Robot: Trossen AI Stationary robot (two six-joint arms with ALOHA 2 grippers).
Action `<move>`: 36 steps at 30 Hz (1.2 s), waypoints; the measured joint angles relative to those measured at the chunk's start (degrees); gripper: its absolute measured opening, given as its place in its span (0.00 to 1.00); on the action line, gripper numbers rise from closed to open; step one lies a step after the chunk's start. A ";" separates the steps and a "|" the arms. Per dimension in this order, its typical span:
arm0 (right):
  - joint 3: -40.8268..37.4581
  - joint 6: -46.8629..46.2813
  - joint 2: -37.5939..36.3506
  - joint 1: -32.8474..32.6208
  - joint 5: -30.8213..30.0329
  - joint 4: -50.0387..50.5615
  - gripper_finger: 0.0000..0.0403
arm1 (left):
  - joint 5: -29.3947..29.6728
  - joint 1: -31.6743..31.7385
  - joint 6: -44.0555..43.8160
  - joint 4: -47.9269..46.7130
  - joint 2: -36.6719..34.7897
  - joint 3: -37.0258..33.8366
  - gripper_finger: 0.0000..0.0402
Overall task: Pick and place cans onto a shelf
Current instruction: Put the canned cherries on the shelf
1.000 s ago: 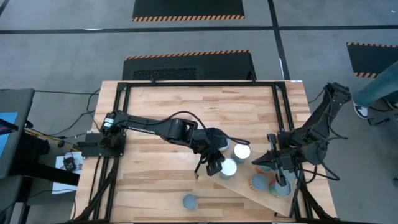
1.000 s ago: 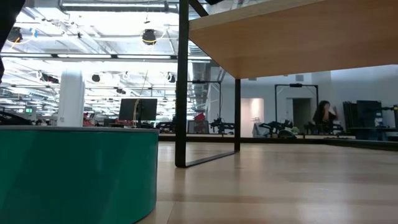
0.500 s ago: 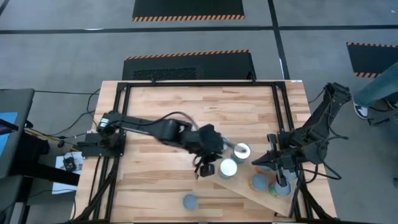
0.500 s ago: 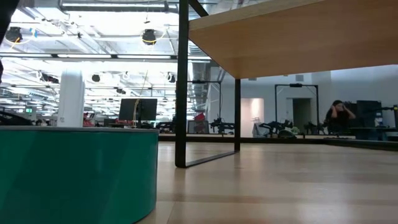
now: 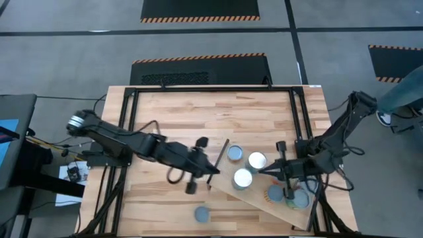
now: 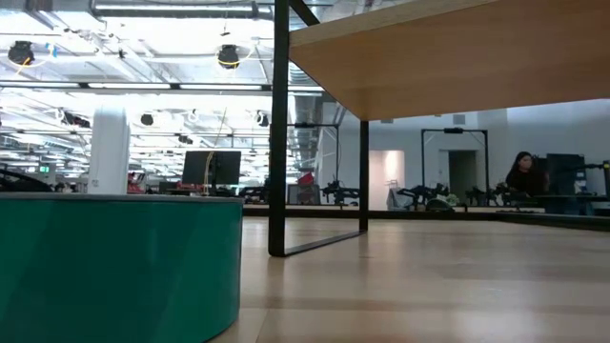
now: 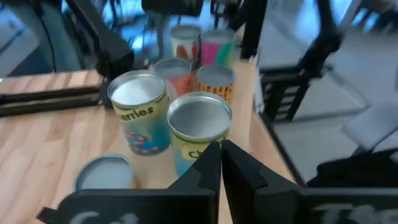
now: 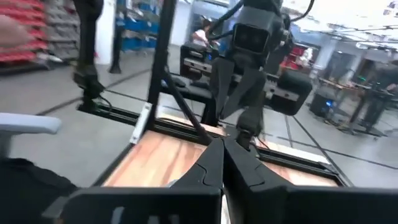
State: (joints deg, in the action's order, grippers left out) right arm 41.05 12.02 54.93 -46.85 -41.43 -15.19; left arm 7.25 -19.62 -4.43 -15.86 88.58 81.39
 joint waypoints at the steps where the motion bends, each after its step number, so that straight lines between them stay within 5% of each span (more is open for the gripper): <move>1: 0.83 -0.22 1.28 0.67 0.04 0.15 0.05 | -0.88 0.31 -0.24 4.07 -2.39 -4.28 0.01; 5: 6.79 -3.23 6.19 2.91 0.03 3.87 0.02 | -2.02 0.86 -0.61 18.22 -12.29 -19.58 0.00; 18: 36.72 -32.21 25.49 10.01 10.31 48.28 0.01 | 2.19 4.03 -0.69 52.79 -33.17 -55.21 0.00; 26: 51.10 -40.22 34.80 11.28 17.91 67.36 0.02 | 2.29 5.95 -2.24 54.36 -37.76 -61.06 0.00; 36: 52.93 -44.03 38.01 12.56 21.40 73.56 0.02 | 2.15 5.90 -0.87 54.39 -37.76 -61.09 0.00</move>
State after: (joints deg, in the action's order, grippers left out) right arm 93.97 -32.01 92.95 -34.29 -20.03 58.37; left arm 9.40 -13.72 -5.30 38.52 50.83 20.30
